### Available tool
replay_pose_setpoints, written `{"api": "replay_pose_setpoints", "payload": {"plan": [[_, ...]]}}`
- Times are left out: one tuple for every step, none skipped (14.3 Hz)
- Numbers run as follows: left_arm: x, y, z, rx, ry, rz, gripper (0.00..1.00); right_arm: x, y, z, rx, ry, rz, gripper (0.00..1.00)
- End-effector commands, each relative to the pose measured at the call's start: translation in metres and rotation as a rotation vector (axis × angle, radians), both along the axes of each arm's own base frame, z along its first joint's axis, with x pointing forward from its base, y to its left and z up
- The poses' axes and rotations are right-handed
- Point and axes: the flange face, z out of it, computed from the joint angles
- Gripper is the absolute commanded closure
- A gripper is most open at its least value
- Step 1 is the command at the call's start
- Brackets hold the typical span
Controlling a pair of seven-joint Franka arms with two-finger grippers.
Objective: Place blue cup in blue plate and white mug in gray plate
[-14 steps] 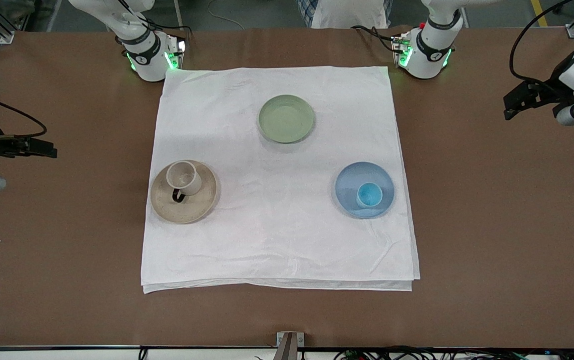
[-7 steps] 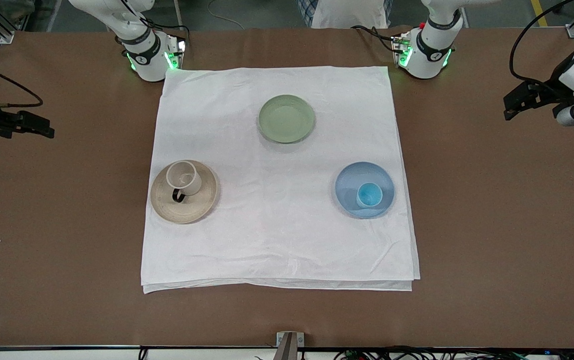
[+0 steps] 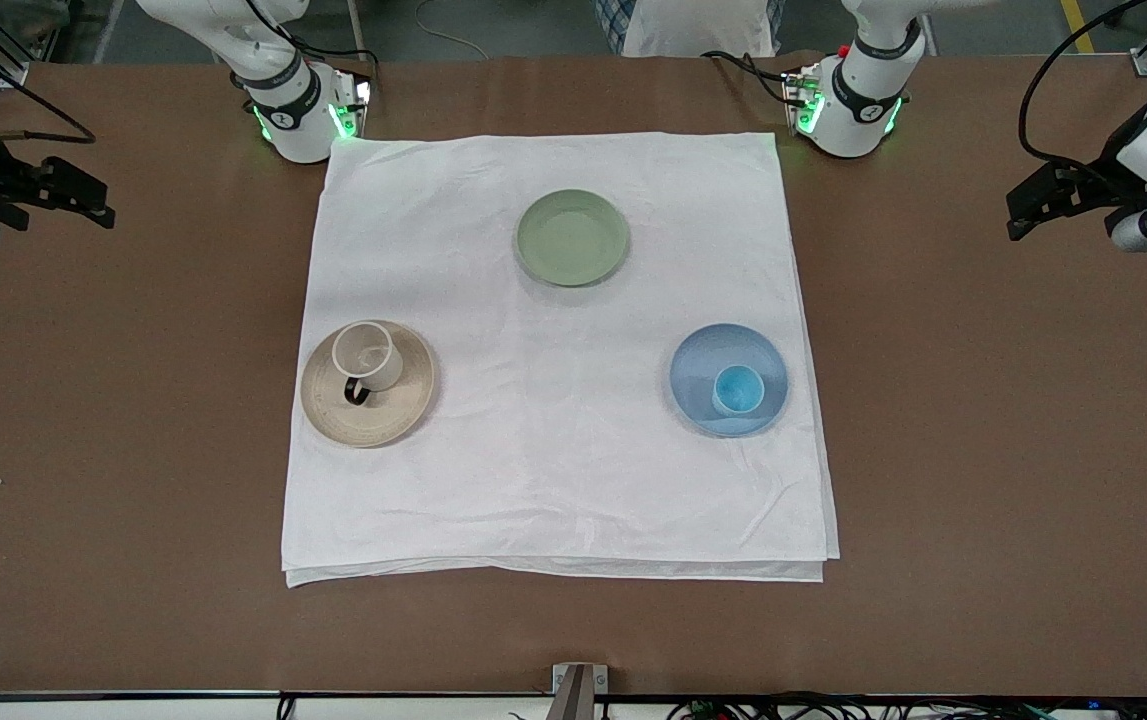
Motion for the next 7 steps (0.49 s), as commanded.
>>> {"api": "replay_pose_setpoints", "payload": {"plan": [[0.000, 0.001, 0.012, -0.015, -0.027, -0.019, 0.00, -0.021, -0.009, 0.015, 0.006, -0.023, -0.004, 0.00], [0.001, 0.001, 0.015, -0.018, -0.033, -0.016, 0.00, -0.021, -0.010, 0.015, 0.017, -0.024, -0.009, 0.00], [0.001, 0.000, 0.016, -0.018, -0.035, -0.016, 0.00, -0.020, -0.010, 0.015, 0.017, -0.027, -0.009, 0.00], [0.001, 0.001, 0.015, -0.019, -0.032, -0.016, 0.00, -0.020, -0.010, 0.017, 0.023, -0.030, -0.010, 0.00], [0.001, 0.001, 0.016, -0.019, -0.033, -0.016, 0.00, -0.019, -0.008, 0.020, 0.028, -0.038, -0.007, 0.00], [0.001, 0.001, 0.016, -0.019, -0.032, -0.016, 0.00, -0.019, -0.006, 0.024, 0.029, -0.047, -0.004, 0.00], [0.001, 0.001, 0.016, -0.019, -0.032, -0.016, 0.00, -0.018, -0.004, 0.027, 0.030, -0.052, -0.002, 0.00]]}}
